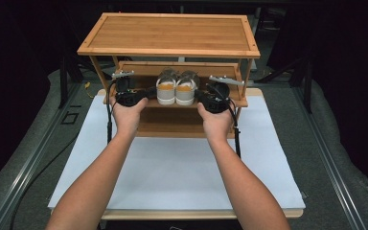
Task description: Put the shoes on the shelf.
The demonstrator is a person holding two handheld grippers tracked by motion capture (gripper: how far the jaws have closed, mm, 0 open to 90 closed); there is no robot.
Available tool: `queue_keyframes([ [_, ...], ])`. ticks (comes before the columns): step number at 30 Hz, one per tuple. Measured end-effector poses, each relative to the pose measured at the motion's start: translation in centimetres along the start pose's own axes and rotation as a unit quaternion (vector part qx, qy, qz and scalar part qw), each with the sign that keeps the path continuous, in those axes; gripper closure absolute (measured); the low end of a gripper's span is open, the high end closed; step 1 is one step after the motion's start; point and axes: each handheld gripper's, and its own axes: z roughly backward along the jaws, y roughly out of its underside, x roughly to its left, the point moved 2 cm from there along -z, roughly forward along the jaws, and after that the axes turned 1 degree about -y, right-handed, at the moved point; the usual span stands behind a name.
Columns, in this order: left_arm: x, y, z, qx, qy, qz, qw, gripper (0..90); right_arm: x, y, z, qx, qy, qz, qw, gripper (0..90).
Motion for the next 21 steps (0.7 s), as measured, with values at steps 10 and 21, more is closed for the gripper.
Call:
queue_keyframes([
  [10,0.4,-0.7,-1.0,0.006,-0.006,0.003,1.0,90.0,-0.7,-0.7,-1.2,0.001,0.003,-0.012,0.9999,90.0],
  [21,0.9,-1.2,-2.4,0.008,-0.022,0.002,0.9997,90.0,-1.0,-1.1,-2.4,0.009,0.014,-0.008,0.9998,90.0],
])
